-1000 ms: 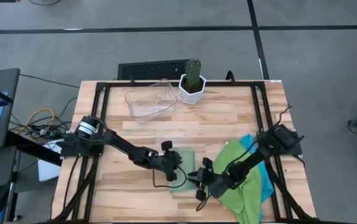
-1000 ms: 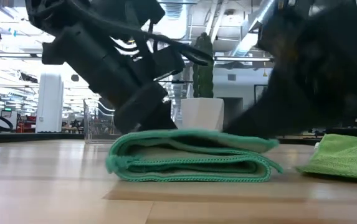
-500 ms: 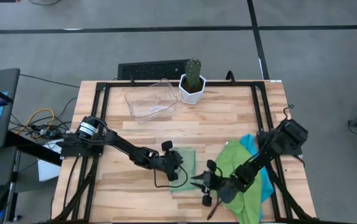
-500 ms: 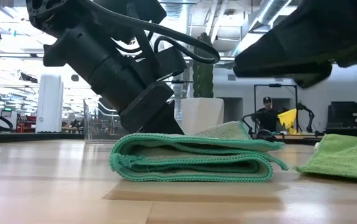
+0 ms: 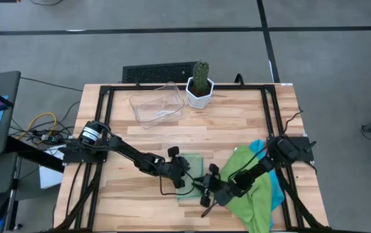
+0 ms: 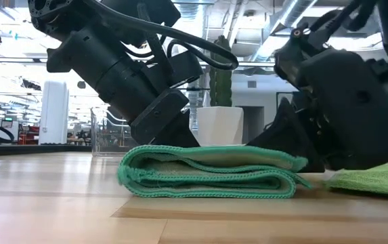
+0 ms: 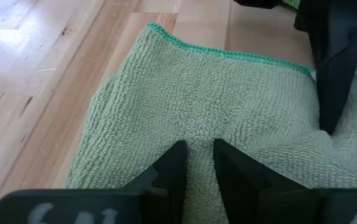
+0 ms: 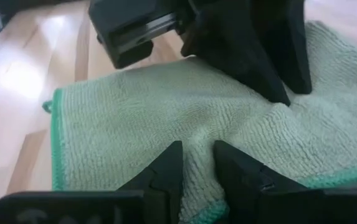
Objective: Fold microfiber towels
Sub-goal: Fold the light green microfiber towel
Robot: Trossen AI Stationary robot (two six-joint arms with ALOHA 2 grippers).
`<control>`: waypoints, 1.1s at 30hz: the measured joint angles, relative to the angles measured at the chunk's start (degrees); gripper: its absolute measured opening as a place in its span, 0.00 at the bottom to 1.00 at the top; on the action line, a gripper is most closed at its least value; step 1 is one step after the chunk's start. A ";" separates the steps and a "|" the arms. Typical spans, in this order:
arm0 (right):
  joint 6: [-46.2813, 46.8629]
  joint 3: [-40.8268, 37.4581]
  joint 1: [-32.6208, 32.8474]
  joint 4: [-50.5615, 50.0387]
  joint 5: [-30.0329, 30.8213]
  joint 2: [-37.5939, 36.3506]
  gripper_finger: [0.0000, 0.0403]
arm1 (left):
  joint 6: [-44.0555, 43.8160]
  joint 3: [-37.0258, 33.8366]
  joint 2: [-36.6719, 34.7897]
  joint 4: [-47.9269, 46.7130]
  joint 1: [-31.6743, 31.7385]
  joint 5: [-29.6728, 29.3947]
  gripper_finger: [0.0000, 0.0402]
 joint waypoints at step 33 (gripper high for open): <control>-6.47 0.11 3.49 12.72 -0.55 2.32 0.29 | 2.56 -0.24 -13.81 -10.16 0.08 -2.30 0.19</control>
